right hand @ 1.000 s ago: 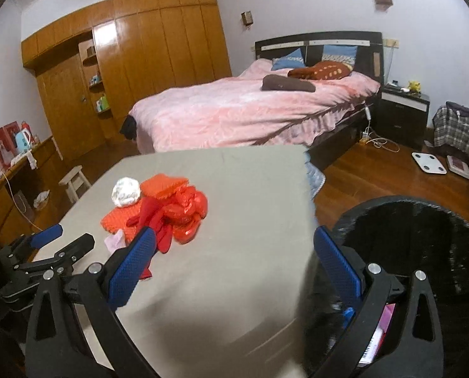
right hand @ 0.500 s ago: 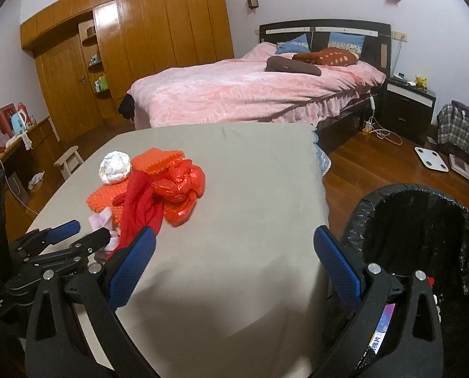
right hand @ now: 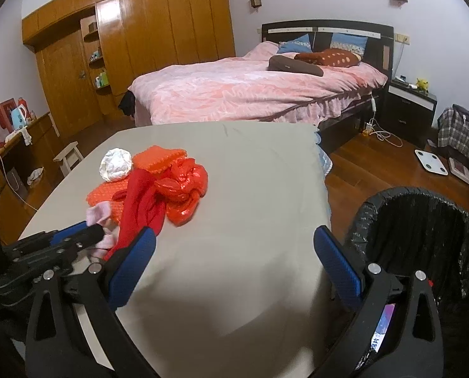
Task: Collect trash
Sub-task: 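Grasp the pink sock with the left tool while the right tool grasps the red glove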
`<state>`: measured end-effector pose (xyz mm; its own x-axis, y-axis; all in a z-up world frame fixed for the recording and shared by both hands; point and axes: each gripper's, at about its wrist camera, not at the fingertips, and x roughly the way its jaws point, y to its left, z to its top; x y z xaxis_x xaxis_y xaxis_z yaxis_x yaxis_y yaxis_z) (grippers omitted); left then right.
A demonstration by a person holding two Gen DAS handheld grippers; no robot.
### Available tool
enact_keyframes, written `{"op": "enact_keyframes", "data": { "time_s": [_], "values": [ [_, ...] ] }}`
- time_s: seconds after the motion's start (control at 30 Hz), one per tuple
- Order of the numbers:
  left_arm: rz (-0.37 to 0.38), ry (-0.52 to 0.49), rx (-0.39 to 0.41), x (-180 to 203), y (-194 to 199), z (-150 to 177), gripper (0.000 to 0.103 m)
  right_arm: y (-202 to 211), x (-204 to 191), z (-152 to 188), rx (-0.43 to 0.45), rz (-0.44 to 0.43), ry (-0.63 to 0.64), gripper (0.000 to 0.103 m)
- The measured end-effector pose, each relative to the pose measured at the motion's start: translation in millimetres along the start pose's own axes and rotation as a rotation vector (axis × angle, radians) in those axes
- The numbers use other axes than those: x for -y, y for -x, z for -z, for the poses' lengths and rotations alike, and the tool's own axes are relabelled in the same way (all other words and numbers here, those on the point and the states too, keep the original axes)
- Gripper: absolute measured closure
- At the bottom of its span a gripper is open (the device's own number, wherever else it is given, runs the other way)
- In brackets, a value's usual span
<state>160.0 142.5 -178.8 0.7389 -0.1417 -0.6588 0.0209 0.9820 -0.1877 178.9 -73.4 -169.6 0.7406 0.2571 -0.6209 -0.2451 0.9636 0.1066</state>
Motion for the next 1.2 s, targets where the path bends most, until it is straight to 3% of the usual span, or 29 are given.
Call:
{"op": "enact_keyframes", "data": {
  "time_s": [0.5, 0.9, 1.03, 1.1, 1.17, 1.2],
  "values": [
    [-0.175, -0.036, 0.089, -48, 28, -12, 0.073, -25, -55, -10, -0.013, -0.064, 0.029, 0.006],
    [-0.230, -0.010, 0.096, -76, 29, -15, 0.073, -68, -95, -21, -0.076, -0.091, 0.058, 0.035],
    [-0.228, -0.003, 0.097, -77, 29, -15, 0.073, -79, -102, -18, -0.110, -0.093, 0.075, 0.053],
    [-0.224, -0.003, 0.098, -77, 29, -15, 0.073, -84, -103, -16, -0.133, -0.107, 0.077, 0.067],
    [-0.223, -0.003, 0.097, -76, 29, -15, 0.073, -86, -105, -15, -0.152, -0.127, 0.085, 0.096],
    [-0.223, -0.002, 0.097, -76, 29, -15, 0.073, -85, -105, -15, -0.156, -0.137, 0.094, 0.097]
  ]
}}
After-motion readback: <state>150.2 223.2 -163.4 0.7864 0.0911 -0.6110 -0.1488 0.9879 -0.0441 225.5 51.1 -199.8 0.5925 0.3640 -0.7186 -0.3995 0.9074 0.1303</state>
